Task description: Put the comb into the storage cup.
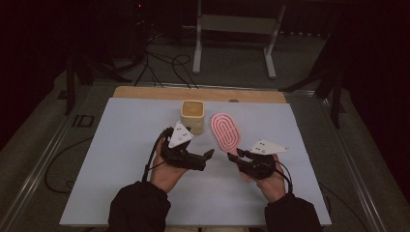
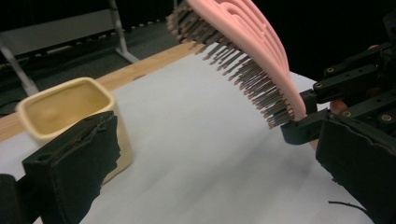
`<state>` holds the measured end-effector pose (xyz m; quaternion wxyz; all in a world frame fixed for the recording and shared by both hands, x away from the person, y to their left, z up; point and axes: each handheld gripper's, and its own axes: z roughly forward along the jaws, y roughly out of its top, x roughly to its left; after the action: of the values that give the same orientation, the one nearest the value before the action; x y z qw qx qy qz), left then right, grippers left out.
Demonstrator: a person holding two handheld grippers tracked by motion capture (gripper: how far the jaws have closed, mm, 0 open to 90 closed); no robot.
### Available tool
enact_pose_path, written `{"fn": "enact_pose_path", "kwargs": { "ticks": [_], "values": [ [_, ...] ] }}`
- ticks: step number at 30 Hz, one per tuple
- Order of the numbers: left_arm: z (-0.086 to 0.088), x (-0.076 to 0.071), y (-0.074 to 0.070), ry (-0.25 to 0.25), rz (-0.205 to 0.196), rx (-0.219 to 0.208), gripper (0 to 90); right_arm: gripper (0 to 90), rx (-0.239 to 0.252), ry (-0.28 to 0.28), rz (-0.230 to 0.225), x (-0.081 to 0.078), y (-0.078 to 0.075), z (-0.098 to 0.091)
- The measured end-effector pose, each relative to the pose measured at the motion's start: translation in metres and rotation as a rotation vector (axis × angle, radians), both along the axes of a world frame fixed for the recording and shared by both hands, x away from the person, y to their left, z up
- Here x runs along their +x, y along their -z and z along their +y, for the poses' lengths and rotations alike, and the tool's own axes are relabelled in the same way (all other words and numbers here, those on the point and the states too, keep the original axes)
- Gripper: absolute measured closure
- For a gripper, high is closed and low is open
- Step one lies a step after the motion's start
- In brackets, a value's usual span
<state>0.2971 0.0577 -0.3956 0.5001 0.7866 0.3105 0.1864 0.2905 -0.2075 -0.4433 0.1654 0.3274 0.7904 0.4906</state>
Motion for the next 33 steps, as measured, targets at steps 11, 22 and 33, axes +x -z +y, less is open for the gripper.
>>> {"fn": "enact_pose_path", "kwargs": {
  "ticks": [11,22,33],
  "values": [
    [-0.029,0.009,0.008,0.014,0.046,-0.035,0.1,69.9,-0.005,-0.002,-0.006,-0.001,0.003,0.004],
    [-0.049,0.017,0.010,-0.014,0.093,-0.054,5.0,69.9,0.009,-0.002,-0.009,-0.005,0.003,0.008],
    [-0.051,0.021,0.012,-0.027,0.153,-0.147,38.7,69.9,0.011,-0.009,-0.011,-0.007,0.003,0.009]
  ]
}}
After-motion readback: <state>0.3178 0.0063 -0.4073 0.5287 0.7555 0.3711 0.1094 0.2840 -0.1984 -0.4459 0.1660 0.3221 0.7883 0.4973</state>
